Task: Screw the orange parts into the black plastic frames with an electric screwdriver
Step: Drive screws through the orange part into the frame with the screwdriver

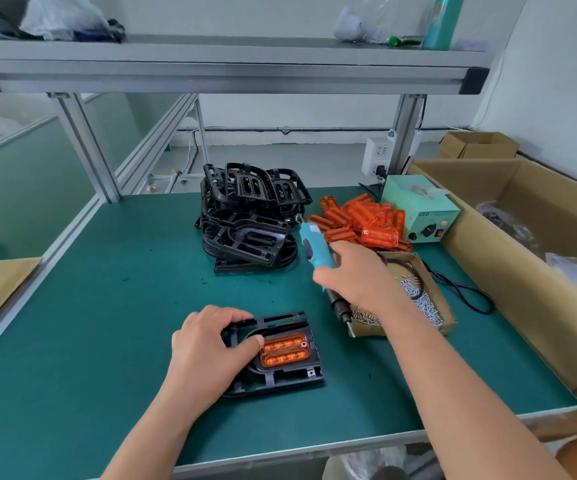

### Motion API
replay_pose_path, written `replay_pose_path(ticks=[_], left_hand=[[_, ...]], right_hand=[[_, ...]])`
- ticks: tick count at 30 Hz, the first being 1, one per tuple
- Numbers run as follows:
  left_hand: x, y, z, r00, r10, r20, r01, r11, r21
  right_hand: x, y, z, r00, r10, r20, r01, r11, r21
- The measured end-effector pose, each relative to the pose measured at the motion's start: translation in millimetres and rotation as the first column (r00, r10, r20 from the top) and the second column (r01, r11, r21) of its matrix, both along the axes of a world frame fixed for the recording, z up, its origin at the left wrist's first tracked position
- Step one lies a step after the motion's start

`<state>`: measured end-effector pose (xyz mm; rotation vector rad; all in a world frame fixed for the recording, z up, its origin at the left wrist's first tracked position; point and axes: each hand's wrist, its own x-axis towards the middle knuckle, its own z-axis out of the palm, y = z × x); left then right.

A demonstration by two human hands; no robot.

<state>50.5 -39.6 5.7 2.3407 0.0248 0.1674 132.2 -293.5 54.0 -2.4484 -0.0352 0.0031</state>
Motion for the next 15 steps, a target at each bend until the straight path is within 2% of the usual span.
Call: replay_pose_path(ticks=[2,4,6,11,15], left_hand=[[-0.5,-0.4,0.8,1.000,0.000,0.001,0.000,1.000,0.000],[-1.0,-0.5,1.9,1.000,-0.001,0.001,0.001,1.000,-0.006],[-1.3,-0.4,2.4,1.000,-0.004,-0.002,0.003,1.000,-0.011],[-1.6,0.3,1.8,1.000,-0.009,-0.005,0.009,1.000,-0.017],[-1.0,2.1,2.1,1.000,-0.018,-0.015,0.017,1.000,-0.016]], right_hand=[[-8.4,-9.9,2.2,1.000,0.005,0.006,-0.007,0.962,0.274],[-14.1,-19.1,1.3,1.000,0.006,-0.002,-0.004,0.848,0.530],[-20.0,-31.3,-1.3,1.000,-0.006,0.004,0.001,0.711,0.703],[-35.3,-62.2,-17.9,0.999,-0.018,0.039,-0.030,0.359,0.933],[-38.6,-76.4,-25.5,0.994,-0.039,0.104,-0.093,0.213,0.973]])
